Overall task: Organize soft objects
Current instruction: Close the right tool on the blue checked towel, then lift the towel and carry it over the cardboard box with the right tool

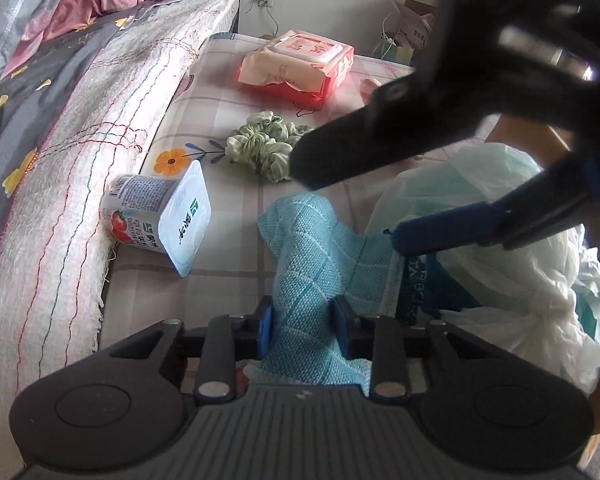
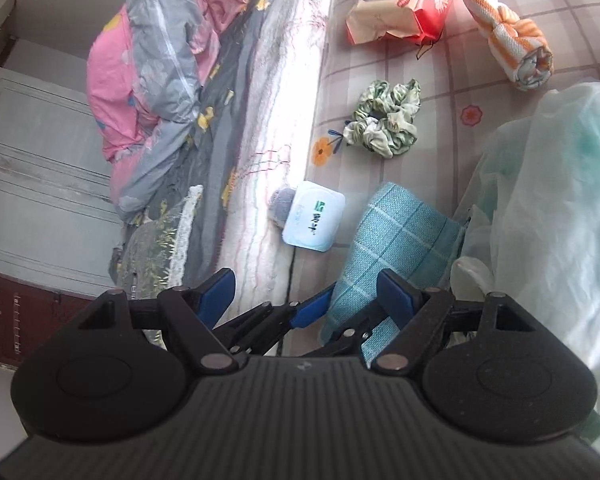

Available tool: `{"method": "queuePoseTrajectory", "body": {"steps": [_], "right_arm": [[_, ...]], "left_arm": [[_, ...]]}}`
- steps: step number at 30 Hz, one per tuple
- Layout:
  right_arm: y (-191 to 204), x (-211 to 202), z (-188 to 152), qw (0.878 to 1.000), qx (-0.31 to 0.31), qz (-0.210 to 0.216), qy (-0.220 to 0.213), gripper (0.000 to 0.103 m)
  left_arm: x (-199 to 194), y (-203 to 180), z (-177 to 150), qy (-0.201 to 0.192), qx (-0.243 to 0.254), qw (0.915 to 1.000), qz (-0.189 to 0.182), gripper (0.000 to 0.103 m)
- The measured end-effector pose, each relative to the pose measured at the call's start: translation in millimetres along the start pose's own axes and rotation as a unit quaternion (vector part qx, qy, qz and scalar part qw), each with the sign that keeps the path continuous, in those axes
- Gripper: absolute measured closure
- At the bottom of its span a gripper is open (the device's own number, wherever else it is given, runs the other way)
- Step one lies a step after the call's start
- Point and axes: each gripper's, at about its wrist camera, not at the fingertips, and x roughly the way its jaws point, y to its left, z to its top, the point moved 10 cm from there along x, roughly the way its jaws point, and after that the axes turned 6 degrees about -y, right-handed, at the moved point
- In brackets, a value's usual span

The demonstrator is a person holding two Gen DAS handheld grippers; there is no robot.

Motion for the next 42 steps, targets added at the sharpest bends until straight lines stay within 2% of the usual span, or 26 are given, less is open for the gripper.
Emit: {"method": "queuePoseTrajectory", "body": {"steps": [3,6,9,12,14,16,20,22,27,30,36,42], "right_arm": [[-11.1,26.6,6.3,0.999,0.008,-0.038,0.019,0.025],[-22.0,44.0,10.4,0.997,0.014,-0.066,0.03,0.025],[-30.9,53.7,11.2,0.996,0.021,-0.077,0.039,0.025],[-33.6,52.8,12.0,0.997,0.027,-0.068,0.035,0.026],[-31.4,48.7,13.0,0.998,0.03,-0.055,0.03,0.031],[-27.2,41.8,12.9,0.998,0.034,-0.038,0.027,0.044],[-16.6,23.8,13.1,0.999,0.038,0.003,0.013,0.061],[-7.8,9.6,13.7,0.999,0.039,0.034,0.001,0.072],[7.1,-36.3,13.2,0.996,0.013,0.074,-0.039,0.077],[3.7,-71.1,14.3,0.994,-0.001,0.082,-0.067,0.077],[-44.5,-157.7,22.1,0.989,-0.007,0.049,-0.139,0.079],[-132.2,-239.4,28.7,0.982,0.026,-0.011,-0.187,0.081]], "left_arm": [[-3.2,1.2,3.2,-0.007,-0.013,0.9999,-0.009,0.087],[-10.3,1.6,7.5,-0.023,-0.024,0.9993,-0.019,0.089],[-20.5,-0.3,14.0,-0.041,-0.036,0.9978,-0.036,0.09],[-31.1,-5.0,21.9,-0.056,-0.042,0.996,-0.055,0.089],[-38.3,-8.9,26.8,-0.068,-0.037,0.9953,-0.058,0.089],[-45.4,-14.1,30.1,-0.075,-0.032,0.9948,-0.06,0.089],[-65.5,-25.4,36.0,-0.096,-0.022,0.993,-0.066,0.089],[-77.3,-33.2,40.6,-0.107,-0.017,0.9918,-0.069,0.089],[-105.0,-64.4,53.5,-0.131,0.011,0.988,-0.081,0.089],[-113.2,-96.1,59.7,-0.139,0.031,0.9848,-0.1,0.089],[-103.3,-185.1,64.9,-0.133,0.065,0.9746,-0.168,0.088],[-69.0,-289.3,57.7,-0.106,0.083,0.9641,-0.229,0.087]]}}
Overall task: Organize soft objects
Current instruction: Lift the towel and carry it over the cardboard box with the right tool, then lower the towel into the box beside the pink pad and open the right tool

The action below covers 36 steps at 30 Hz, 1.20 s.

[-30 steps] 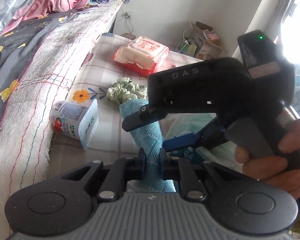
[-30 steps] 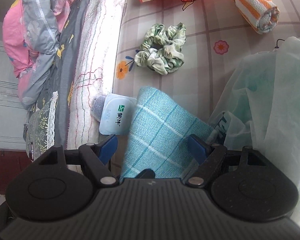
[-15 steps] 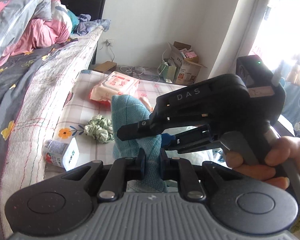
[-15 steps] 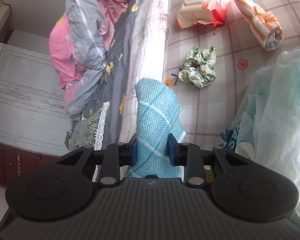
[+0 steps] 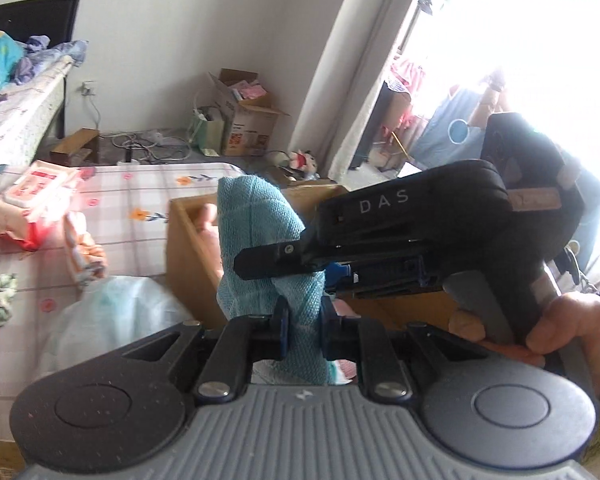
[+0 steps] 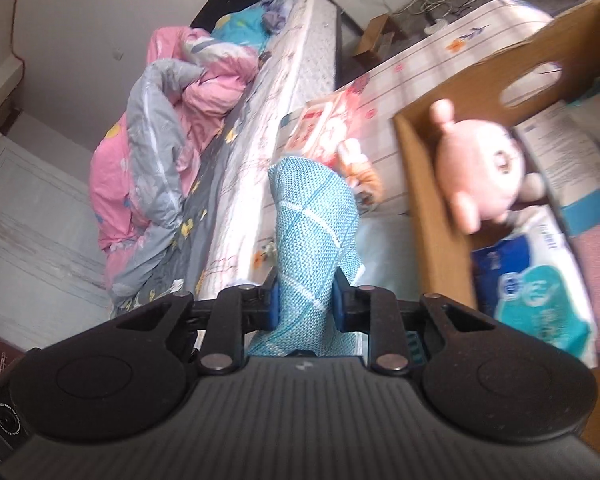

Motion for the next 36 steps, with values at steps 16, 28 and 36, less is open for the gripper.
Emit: {"method": "queuePoseTrajectory", "body": {"steps": [16,28,36], "right_arm": [[-193.0,-27.0,42.5,0.993,0.001,-0.103,0.051,0.083],[-204.0,-21.0,55.1,0.952,-0.176,-0.228,0.104,0.084],[-180.1,-24.1,57.9,0.926,-0.258,-0.262,0.09,0.084]], "left_arm": [[111.1,-55.7,-42.9,0.091,0.021,0.9956,0.014,0.068],[68.8,-26.0,-25.4,0.066,0.01,0.9968,0.042,0.068],[55.8,-16.2,-25.5,0.059,0.013,0.9974,0.041,0.068]]}}
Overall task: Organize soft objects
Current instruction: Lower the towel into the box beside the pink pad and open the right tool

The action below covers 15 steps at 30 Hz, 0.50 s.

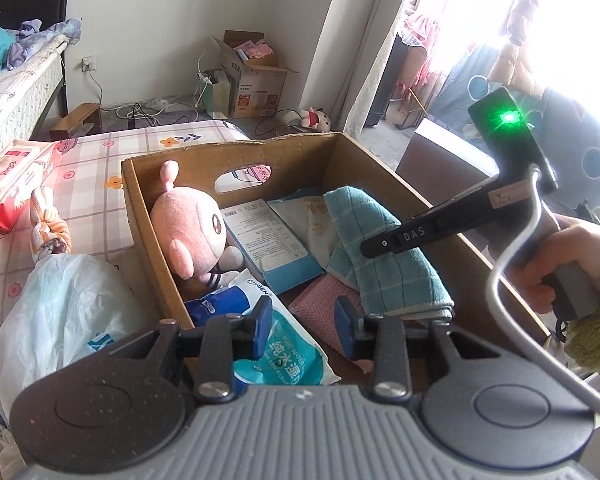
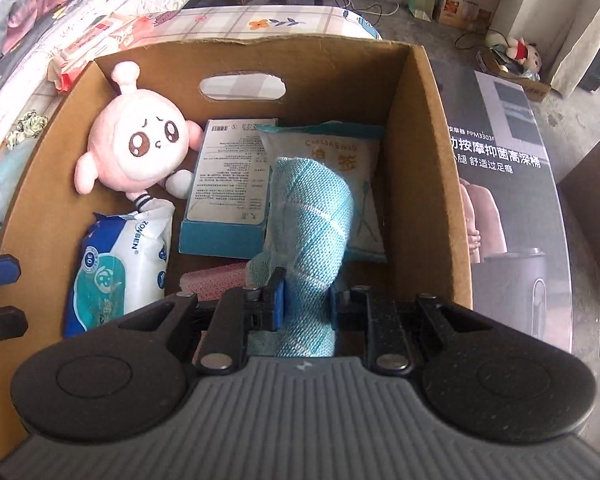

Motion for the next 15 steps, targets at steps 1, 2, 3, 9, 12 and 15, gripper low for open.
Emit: {"method": "queuePoseTrajectory", "body": {"steps": [1,2,3,9,12,15], "right_arm": [[1.3,-3.7,3.0,1.0,-0.004,-0.002,-0.005,0.084],[1.4,-6.7,5.6,1.0,-0.012,-0.011,-0.009,0.084],[1.0,-8.5,7.6,1.0,-0.02,-0.019,-0.011,0.084],[-6.3,-0.3,8.3,0.993,-0.078,-0.086,0.0,0.082],[-8.4,10.8,0.6,0.986,-0.111,-0.121,0.016,0.073],[-7.0,6.1,3.4,0.984,-0.118,-0.131,-0.001,0.055]], "left_arm": [[-1.4,1.3,0.1,-0.001,-0.001,1.0,0.0,0.068],[-3.3,2.5,0.3,-0.003,-0.002,1.0,-0.001,0.068],[-4.8,3.5,0.1,-0.004,-0.003,1.0,-0.001,0.068],[-12.8,8.2,1.3,-0.013,-0.006,0.9999,-0.003,0.068],[-14.5,10.0,1.3,-0.013,-0.003,0.9999,-0.001,0.068],[-16.7,12.7,1.6,-0.014,-0.002,0.9999,0.0,0.068]]}}
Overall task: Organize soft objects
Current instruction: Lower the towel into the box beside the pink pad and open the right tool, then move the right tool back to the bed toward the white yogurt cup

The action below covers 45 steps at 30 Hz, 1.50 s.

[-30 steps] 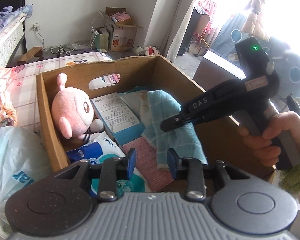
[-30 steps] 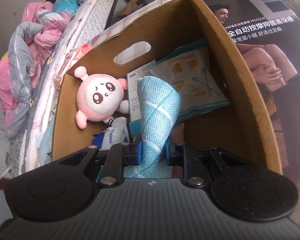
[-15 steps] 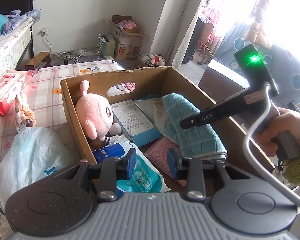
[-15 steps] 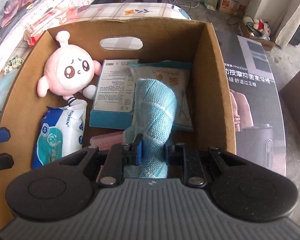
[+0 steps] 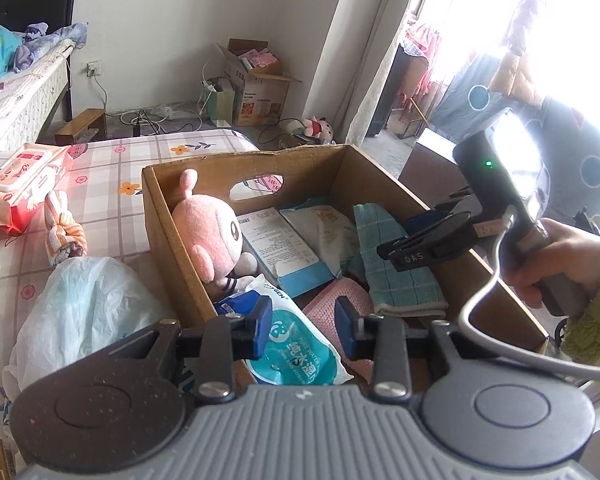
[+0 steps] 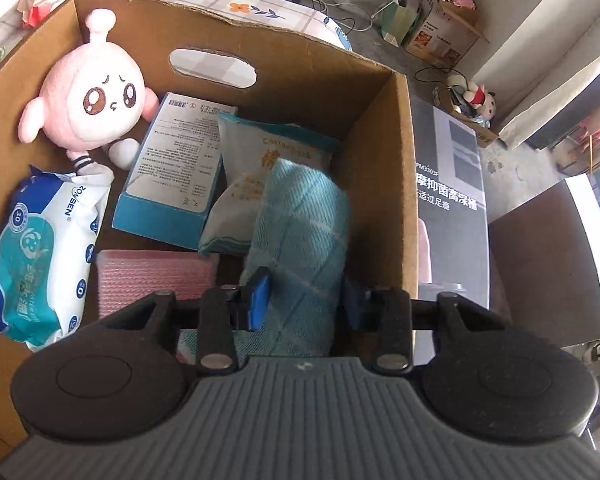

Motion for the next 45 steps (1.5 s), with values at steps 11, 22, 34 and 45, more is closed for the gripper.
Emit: {"method": "queuePoseTrajectory", "body": {"steps": [11,22,34,45], "right_arm": [[6.9,-52.8,-9.1,0.991,0.107,0.07,-0.046,0.066],[10.1,6.7,-55.9,0.964,0.246,0.082,0.059,0.08],[14.9,-23.5,-50.3,0.948,0.305,0.094,0.006,0.061],[99.1,-93.0,-32.7,0.963,0.178,0.202,0.001,0.036]], "left_arm": [[-16.9,9.2,6.3,-0.022,0.005,0.9997,-0.001,0.067],[-35.5,26.9,3.8,-0.032,-0.006,0.9994,0.011,0.064],[-64.8,53.8,2.6,-0.054,-0.021,0.9978,0.031,0.057],[-85.6,71.6,-2.5,-0.067,-0.033,0.9964,0.04,0.053]]}}
